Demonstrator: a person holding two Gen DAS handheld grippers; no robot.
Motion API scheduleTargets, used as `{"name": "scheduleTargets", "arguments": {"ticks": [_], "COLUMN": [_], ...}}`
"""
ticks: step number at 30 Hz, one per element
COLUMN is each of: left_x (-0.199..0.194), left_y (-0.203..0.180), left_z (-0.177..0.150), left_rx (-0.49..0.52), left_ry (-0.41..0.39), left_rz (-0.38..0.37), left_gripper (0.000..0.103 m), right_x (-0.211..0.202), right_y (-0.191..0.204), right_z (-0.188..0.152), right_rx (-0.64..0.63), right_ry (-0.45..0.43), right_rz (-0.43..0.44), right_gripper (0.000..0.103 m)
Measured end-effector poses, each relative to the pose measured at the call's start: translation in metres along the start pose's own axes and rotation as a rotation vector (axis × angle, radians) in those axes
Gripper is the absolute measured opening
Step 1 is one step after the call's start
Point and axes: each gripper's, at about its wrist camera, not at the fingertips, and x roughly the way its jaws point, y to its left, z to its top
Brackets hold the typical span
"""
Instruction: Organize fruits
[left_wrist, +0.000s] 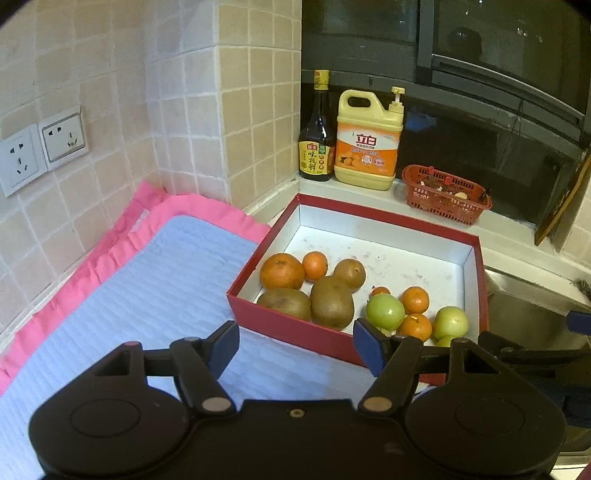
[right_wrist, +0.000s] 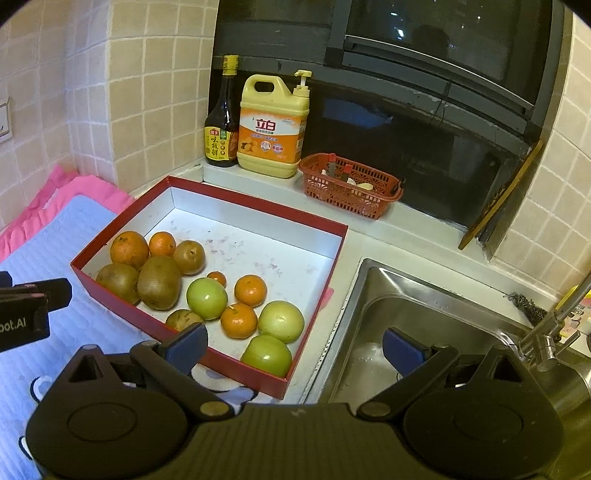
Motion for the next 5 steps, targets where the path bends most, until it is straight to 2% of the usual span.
{"name": "scheduleTargets", "arguments": {"ticks": [2, 5], "left_x": [-0.0016, -0.0015], "left_y": [0.0032, 0.0035], "left_z": [-0.0006, -0.0017], "left_rx": [-0.021, 0.001], "left_ry": [-0.02, -0.032], "left_rz": [0.012, 0.047], "left_gripper": [0.083, 0.084], "right_x": [-0.0003, -0.0015], "right_y": [0.0014, 0.0032], "right_z": [-0.0002, -0.0016], "right_rx": [-0.006, -0.01], "right_ry": [0.001, 0.001], "right_rz": [0.003, 0.004], "right_gripper": [0.102, 0.102]}}
